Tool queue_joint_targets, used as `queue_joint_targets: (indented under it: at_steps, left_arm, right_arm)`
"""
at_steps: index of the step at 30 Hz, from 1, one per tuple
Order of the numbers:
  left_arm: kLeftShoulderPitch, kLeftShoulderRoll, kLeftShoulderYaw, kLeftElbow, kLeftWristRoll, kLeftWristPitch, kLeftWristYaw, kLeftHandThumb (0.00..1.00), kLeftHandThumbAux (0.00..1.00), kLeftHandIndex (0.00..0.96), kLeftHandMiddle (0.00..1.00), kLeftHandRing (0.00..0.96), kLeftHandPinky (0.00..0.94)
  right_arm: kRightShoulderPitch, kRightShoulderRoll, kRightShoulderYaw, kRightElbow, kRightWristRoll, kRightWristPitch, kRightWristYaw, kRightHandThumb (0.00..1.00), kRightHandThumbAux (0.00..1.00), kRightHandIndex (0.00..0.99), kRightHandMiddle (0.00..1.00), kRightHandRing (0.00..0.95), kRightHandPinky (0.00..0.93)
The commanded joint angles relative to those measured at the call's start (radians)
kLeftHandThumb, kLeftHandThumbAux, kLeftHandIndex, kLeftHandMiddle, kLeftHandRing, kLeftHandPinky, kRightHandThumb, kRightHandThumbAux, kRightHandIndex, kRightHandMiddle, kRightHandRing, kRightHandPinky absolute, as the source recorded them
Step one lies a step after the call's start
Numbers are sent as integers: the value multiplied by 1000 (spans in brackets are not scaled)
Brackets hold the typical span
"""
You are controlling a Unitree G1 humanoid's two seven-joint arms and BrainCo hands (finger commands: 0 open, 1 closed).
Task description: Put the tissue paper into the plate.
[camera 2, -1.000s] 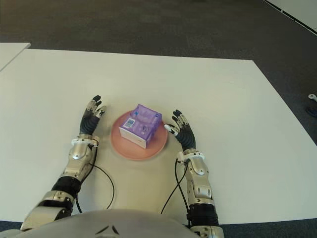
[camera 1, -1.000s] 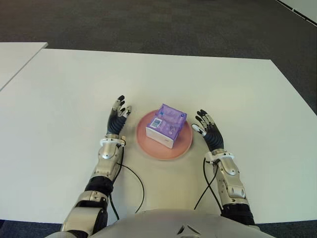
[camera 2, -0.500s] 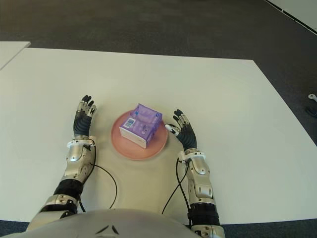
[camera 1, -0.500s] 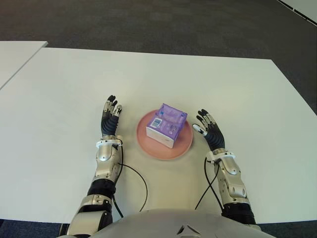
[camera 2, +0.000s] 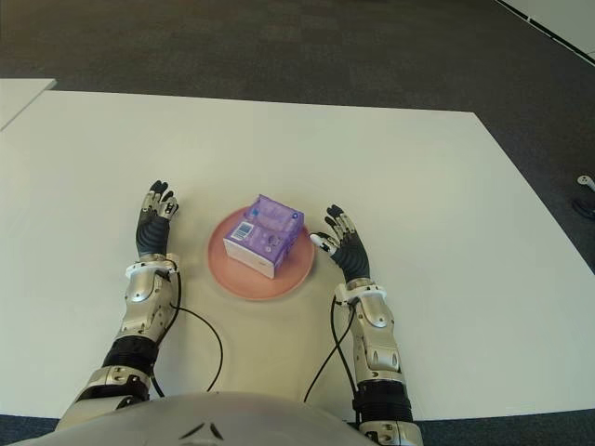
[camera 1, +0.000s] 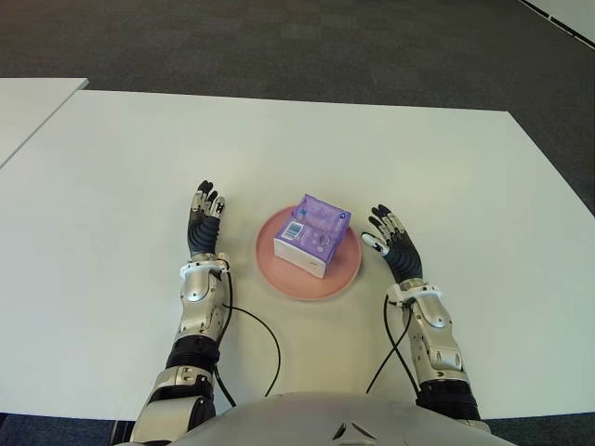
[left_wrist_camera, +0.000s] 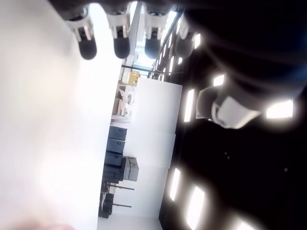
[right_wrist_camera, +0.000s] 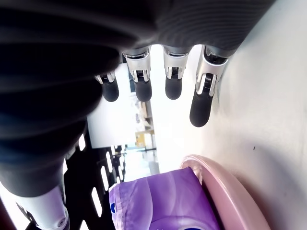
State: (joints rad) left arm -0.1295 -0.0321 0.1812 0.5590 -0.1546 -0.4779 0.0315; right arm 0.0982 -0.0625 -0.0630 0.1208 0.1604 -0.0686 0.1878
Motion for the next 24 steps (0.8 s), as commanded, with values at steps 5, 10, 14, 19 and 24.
queue_joint_targets:
  at_steps: [5,10,14,19,24]
  left_arm:
    - [39,2,10,9,11,40,14,0,552,0,0,0,0]
    - [42,6,10,2,16,48,13,0,558,0,0,0,0]
    - [46,11,6,-4,27,52,14,0,564,0,0,0,0]
    - [49,18,1,-12,41,60,14,0,569,0,0,0,0]
    - [53,25,-4,-20,57,63,14,0,570,0,0,0,0]
  right_arm:
    - [48,0,0,79,-6,56,-5,29,743,0,38,22,28]
    - [49,4,3,78,-10,52,-9,23,735,0,37,17,20]
    - [51,9,5,73,-16,44,-18,23,726,0,36,13,9]
    - [51,23,0,81,-23,10,-37,27,718,0,29,4,1]
    - [49,41,-6,100,-30,-37,-64,34,715,0,8,0,0]
